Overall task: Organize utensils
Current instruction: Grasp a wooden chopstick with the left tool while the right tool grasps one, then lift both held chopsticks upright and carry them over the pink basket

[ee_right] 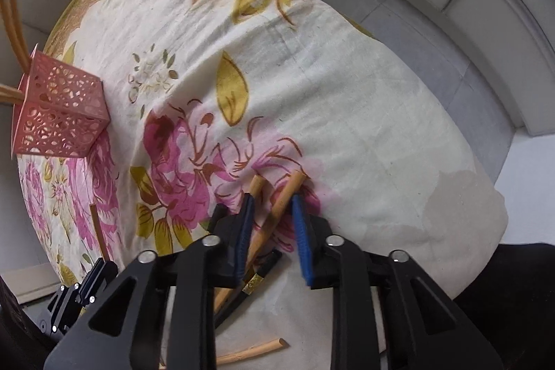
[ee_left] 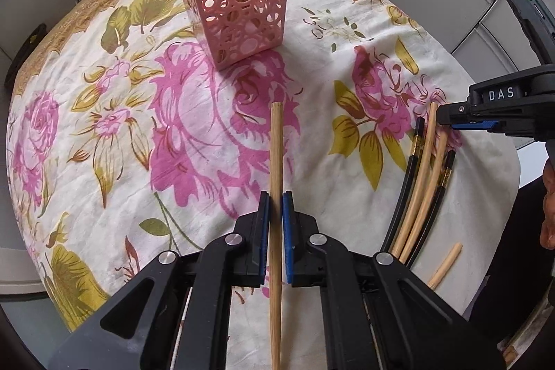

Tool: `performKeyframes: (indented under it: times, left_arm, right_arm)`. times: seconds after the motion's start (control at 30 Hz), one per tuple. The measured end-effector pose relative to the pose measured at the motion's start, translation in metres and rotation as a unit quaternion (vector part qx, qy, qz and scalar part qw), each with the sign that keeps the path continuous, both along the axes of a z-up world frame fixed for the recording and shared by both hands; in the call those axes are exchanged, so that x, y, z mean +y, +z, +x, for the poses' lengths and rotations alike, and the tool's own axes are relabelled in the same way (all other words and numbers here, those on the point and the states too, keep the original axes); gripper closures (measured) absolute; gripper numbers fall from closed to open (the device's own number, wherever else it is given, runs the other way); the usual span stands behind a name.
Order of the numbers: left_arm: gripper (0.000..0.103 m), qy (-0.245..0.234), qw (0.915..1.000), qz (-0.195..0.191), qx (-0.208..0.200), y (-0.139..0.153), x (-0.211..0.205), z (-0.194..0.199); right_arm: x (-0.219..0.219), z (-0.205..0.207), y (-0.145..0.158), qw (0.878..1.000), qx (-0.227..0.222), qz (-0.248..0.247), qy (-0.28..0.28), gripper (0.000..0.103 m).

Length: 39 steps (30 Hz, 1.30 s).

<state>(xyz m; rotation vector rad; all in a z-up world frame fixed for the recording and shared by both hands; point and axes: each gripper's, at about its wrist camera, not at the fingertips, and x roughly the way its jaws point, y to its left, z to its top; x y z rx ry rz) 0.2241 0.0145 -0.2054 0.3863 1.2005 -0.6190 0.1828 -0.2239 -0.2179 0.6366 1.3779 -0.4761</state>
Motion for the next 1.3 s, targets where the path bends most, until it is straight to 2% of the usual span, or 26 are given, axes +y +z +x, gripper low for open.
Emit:
performKeyframes:
  times: [0.1,0.17,0.2,0.23,0.37,0.4,0.43,0.5,0.53,0.67,0.73,0.93,1.03,1.2,1.3]
  left_arm:
    - [0.096,0.006,0.9999,-0.009,-0.007,0.007,-0.006,-0.004]
    - [0.096,0.013,0.9994,-0.031,-0.011,0.011,-0.013,-0.005]
    - [0.096,0.016,0.9987,-0.046,-0.012,0.017,-0.010,-0.007]
    - [0.096,0.020,0.9978,-0.060,-0.018,0.023,-0.008,-0.007]
    - [0.096,0.036,0.9911,-0.108,-0.069,0.048,-0.009,-0.012]
    - [0.096,0.039,0.9890,-0.117,-0.083,0.055,-0.007,-0.015]
    - [0.097,0.041,0.9879,-0.122,-0.086,0.057,-0.012,-0.015]
    - [0.097,0.044,0.9873,-0.122,-0.092,0.062,-0.013,-0.019]
    - [0.097,0.047,0.9870,-0.118,-0.099,0.064,-0.013,-0.022]
    - [0.097,0.053,0.9866,-0.116,-0.102,0.064,-0.013,-0.025]
    - [0.097,0.054,0.9860,-0.122,-0.099,0.066,-0.012,-0.023]
    - [0.097,0.049,0.9853,-0.130,-0.100,0.068,-0.011,-0.019]
    - [0.097,0.053,0.9848,-0.134,-0.098,0.070,-0.008,-0.017]
    - [0.097,0.053,0.9833,-0.143,-0.100,0.075,-0.004,-0.017]
    - [0.097,0.058,0.9815,-0.146,-0.109,0.078,-0.002,-0.018]
  right_arm:
    - [0.010,0.004,0.002,0.999,-0.012,-0.036,0.031,0.091]
    - [0.005,0.001,0.002,0.998,-0.042,-0.030,0.030,0.094]
    - [0.000,-0.002,0.003,0.998,-0.056,-0.025,0.025,0.101]
    - [-0.005,-0.005,0.006,0.997,-0.078,-0.017,0.023,0.103]
    - [-0.012,-0.015,0.029,0.986,-0.156,-0.031,0.048,0.103]
    - [-0.012,-0.016,0.032,0.985,-0.160,-0.035,0.049,0.103]
    - [-0.015,-0.015,0.029,0.988,-0.147,-0.022,0.041,0.103]
    - [-0.034,-0.019,0.009,0.994,-0.099,0.053,-0.012,0.102]
    - [-0.041,-0.022,0.002,0.993,-0.083,0.074,-0.030,0.100]
    - [-0.040,-0.021,-0.003,0.995,-0.058,0.077,-0.032,0.096]
    - [-0.037,-0.017,-0.004,0.994,-0.054,0.088,-0.030,0.089]
    - [-0.027,-0.010,-0.003,0.995,-0.048,0.081,-0.022,0.088]
    - [-0.020,-0.005,-0.004,0.998,-0.035,0.054,-0.016,0.090]
    - [-0.003,0.007,-0.001,1.000,-0.019,0.007,-0.011,0.087]
    - [0.007,0.012,0.000,0.999,-0.022,-0.026,-0.006,0.088]
